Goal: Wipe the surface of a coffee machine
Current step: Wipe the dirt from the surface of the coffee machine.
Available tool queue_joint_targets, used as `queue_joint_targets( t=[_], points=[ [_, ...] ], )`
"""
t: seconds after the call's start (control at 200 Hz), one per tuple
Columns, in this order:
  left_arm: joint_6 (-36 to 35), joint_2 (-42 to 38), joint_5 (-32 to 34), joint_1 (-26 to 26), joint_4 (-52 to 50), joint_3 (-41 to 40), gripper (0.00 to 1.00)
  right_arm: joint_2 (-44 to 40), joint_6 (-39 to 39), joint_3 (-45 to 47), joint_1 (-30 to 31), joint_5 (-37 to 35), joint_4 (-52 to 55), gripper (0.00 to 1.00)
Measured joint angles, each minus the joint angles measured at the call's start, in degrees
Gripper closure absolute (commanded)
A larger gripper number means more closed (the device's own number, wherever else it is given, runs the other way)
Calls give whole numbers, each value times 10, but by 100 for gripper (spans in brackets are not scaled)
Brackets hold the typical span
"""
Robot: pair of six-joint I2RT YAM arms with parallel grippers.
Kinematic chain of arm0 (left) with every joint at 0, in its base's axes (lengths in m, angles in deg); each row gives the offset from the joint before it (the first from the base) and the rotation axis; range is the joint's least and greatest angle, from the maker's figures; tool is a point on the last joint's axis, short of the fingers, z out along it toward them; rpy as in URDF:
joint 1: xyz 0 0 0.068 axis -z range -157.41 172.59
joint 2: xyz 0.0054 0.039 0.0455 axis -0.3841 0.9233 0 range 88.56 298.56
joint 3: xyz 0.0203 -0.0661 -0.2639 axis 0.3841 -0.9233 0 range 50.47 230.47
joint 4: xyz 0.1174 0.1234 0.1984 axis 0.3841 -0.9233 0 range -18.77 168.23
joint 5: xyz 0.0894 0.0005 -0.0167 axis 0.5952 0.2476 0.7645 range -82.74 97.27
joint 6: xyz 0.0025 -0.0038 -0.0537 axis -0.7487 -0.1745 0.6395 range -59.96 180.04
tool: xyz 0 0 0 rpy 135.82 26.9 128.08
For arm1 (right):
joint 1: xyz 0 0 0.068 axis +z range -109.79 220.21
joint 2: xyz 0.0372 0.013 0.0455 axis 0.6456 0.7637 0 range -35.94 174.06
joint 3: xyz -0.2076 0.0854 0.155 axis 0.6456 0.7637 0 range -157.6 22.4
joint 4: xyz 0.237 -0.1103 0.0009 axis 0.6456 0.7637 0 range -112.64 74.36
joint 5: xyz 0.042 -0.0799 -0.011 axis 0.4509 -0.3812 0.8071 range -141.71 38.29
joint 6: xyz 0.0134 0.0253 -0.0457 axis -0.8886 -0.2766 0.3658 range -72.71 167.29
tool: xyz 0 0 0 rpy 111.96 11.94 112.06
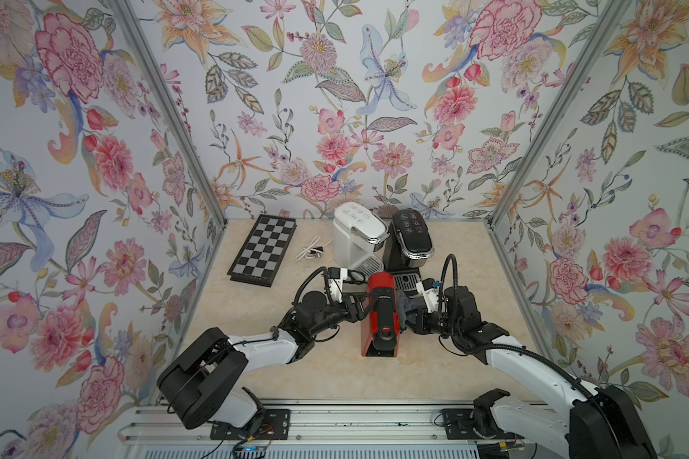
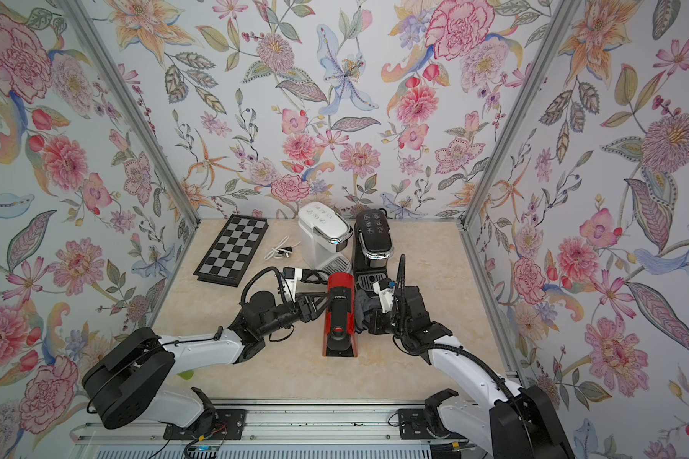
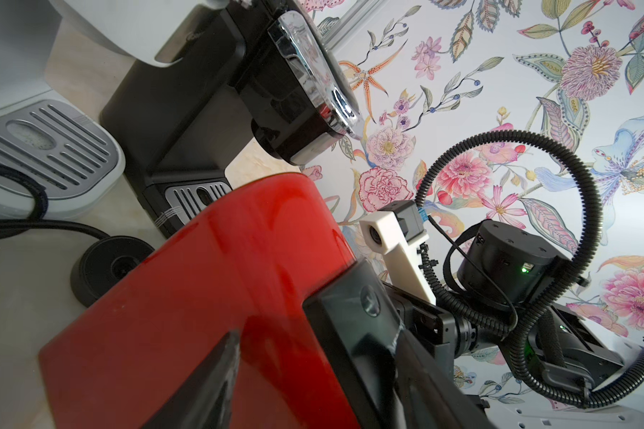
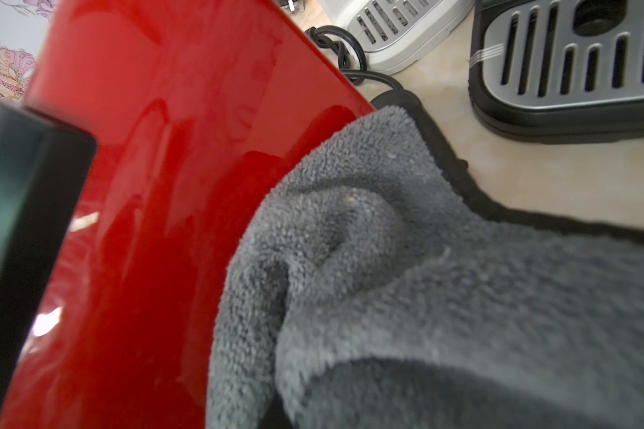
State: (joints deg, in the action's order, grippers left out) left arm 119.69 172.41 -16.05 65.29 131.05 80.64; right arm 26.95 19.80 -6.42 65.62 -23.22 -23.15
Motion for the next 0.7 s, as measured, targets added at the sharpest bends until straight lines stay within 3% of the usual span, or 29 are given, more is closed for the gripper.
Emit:
queue_joint_targets(
  t=[0.365,0.54,0.7],
  points=[
    [-3,0,45,-12,0,4,33,65,-32,-6,66,-40,-50,100],
    [-8,-24,78,-22,-26,6,33,118,-35,-38,117,-39,-48,100],
    [-18,-47,83,-23,-57,5,33,116,-32,-43,131,-34,-27,100]
  ],
)
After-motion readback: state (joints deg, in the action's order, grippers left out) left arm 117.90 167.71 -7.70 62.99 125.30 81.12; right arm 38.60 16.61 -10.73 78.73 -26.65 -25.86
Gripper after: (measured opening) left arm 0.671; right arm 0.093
